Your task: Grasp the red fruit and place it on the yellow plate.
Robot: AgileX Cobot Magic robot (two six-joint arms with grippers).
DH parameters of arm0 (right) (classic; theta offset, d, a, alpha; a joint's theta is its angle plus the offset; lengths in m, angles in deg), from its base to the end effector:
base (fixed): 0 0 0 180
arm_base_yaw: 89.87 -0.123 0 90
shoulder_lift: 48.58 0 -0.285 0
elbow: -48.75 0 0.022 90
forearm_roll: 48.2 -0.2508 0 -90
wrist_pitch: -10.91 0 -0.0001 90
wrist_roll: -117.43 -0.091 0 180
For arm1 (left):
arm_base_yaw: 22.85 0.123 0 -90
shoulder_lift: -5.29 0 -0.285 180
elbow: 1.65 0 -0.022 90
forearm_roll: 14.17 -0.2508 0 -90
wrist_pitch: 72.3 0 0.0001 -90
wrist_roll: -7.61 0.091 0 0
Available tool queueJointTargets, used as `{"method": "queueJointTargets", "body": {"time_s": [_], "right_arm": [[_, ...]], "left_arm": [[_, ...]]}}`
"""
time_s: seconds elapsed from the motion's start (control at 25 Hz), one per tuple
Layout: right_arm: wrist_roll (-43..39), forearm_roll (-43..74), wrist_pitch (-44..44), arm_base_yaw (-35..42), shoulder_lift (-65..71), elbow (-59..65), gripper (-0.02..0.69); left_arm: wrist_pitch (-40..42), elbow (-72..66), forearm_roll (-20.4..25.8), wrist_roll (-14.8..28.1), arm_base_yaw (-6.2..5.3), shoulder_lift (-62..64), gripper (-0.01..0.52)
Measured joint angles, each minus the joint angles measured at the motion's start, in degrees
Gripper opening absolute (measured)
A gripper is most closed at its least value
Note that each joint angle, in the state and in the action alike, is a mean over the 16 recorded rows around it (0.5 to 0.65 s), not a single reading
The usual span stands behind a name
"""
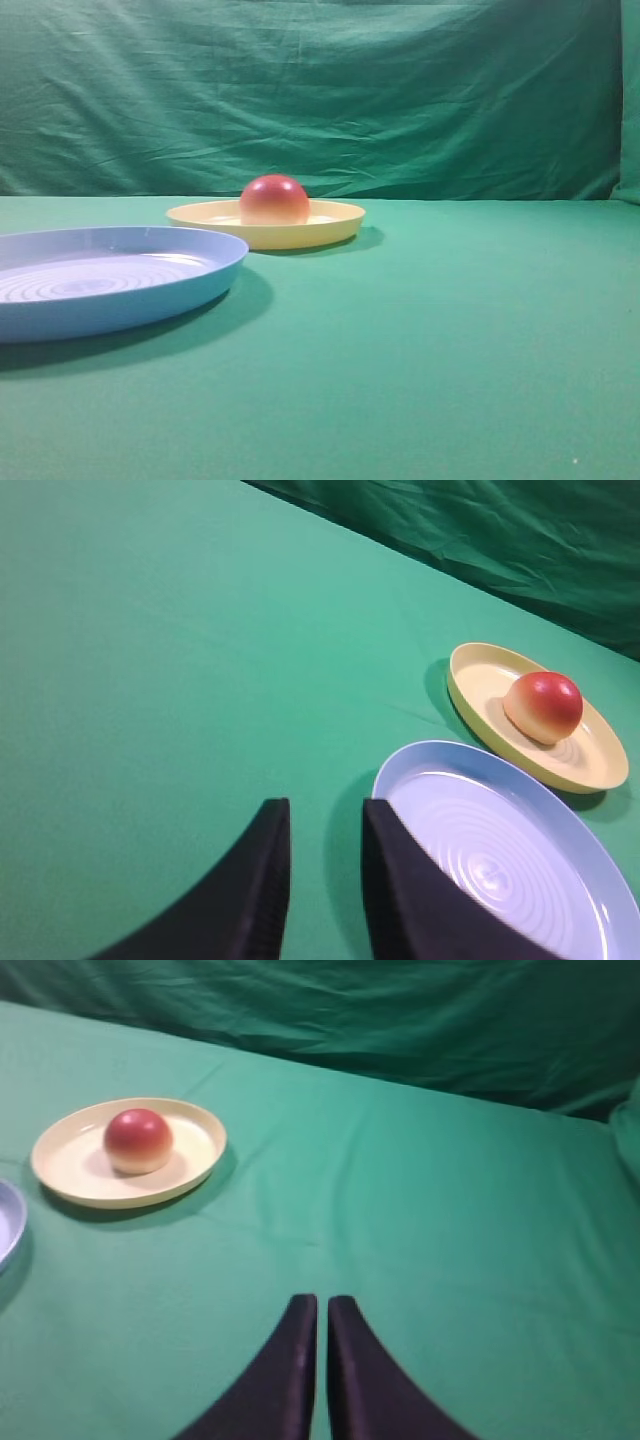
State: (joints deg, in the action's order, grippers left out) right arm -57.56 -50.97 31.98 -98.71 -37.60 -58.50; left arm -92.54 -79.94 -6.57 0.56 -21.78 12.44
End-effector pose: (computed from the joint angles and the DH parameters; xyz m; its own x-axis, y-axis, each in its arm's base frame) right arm 0.0542 0.0100 0.2032 -0.2446 -0.0809 -0.9662 -0.1808 0.9828 -0.0365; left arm 0.0531 -0.0032 0.1759 -0.2655 -0.2498 -0.9312 -0.0409 0.9679 -0.2480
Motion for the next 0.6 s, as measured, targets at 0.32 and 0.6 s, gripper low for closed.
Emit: {"method": "queueJointTargets", "body": {"time_s": [0.32,0.6], "right_arm": [[-0.01,0.00,-0.50,1.94,-3.77,5.57,0.000],[-0.14,0.00,0.17,1.97,-3.89,6.03,0.000]], "left_arm": [[0.00,0.00,0.00,0.00,0.00,0.00,0.157],[0.00,0.00,0.00,0.00,0.00,0.00,0.157]]}}
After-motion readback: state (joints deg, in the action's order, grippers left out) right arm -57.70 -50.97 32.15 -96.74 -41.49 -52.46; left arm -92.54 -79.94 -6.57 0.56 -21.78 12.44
